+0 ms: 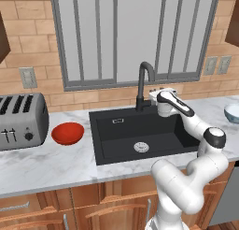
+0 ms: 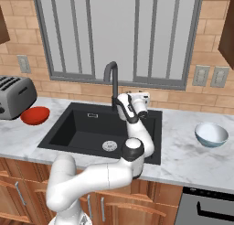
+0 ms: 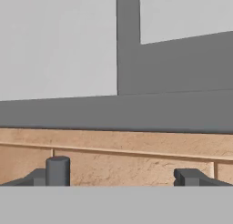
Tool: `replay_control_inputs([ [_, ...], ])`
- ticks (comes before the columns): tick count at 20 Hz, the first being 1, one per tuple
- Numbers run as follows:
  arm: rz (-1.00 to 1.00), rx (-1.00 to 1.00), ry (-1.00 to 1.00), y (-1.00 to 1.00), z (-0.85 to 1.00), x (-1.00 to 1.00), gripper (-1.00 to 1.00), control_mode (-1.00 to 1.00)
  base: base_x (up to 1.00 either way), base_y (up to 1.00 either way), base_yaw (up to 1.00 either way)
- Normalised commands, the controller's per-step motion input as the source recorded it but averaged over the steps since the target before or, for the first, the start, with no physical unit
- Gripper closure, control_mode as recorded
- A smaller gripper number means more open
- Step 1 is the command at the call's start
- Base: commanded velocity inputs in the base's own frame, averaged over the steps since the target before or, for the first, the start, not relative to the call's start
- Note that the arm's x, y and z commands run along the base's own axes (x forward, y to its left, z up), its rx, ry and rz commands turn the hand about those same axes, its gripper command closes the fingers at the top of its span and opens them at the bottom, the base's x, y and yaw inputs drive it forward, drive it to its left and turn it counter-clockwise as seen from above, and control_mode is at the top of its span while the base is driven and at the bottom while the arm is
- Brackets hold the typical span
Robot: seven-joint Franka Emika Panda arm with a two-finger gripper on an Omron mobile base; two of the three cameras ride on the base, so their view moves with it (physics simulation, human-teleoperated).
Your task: Rinse each bowl for a few seconds and place them down in the sink or on the counter.
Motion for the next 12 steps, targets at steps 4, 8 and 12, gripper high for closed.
replay_control_inputs([
  [4, 0.0, 0.01, 0.01, -0.22, -0.16, 0.11, -1.0, -1.0, 0.0, 0.0, 0.0],
  [8, 0.0, 0.03, 0.02, -0.4, -0.23, 0.0, -1.0, -1.0, 0.0, 0.0, 0.0],
  [12, 0.0, 0.03, 0.04, -0.4, -0.25, 0.0, -1.0, -1.0, 0.0, 0.0, 0.0],
])
